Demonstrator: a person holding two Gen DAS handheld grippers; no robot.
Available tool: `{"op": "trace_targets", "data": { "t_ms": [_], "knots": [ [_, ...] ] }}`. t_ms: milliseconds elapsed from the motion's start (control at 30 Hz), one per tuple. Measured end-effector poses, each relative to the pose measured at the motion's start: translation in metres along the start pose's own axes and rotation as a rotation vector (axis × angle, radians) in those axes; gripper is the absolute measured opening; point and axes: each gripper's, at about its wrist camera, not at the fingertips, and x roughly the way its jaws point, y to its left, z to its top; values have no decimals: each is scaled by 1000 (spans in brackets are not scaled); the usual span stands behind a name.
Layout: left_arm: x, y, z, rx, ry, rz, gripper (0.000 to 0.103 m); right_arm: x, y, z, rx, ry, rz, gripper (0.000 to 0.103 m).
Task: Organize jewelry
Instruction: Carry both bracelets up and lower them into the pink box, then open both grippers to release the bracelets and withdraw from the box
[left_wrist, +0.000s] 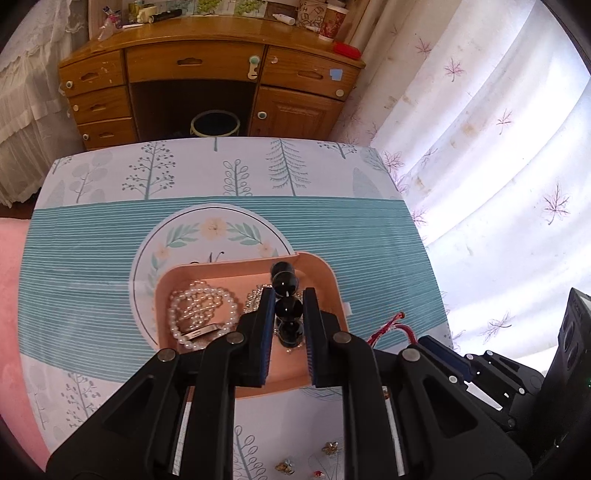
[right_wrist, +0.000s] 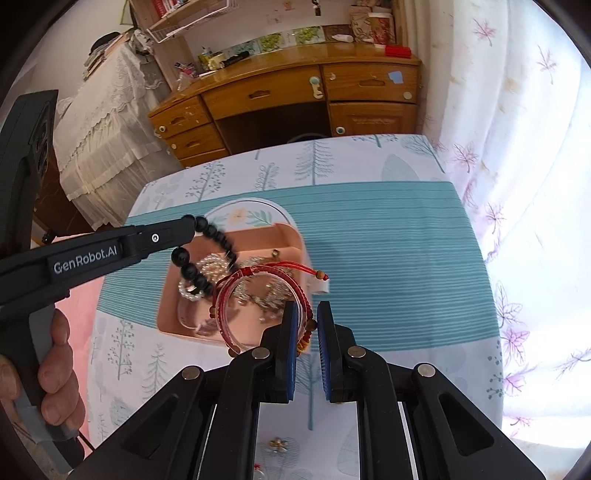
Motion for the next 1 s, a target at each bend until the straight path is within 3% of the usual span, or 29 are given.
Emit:
{"op": "trace_targets", "data": {
  "t_ms": [100,367,500,633,1000],
  "knots": [
    [9,-1,-3,7,16,-37,12,4,-10,-3,11,6,-9,10],
    [69,17,-38,26,167,110,12,4,-15,-6,12,8,-15,10],
    [77,26,-46,18,224,98,18,4,-5,-6,-8,12,-11,10],
    [64,34,-48,-2,198,93,32,8,8,-1,-23,12,2,10],
    [24,72,-50,-7,100,178,33,57,52,26,-46,68,11,10]
  ]
}}
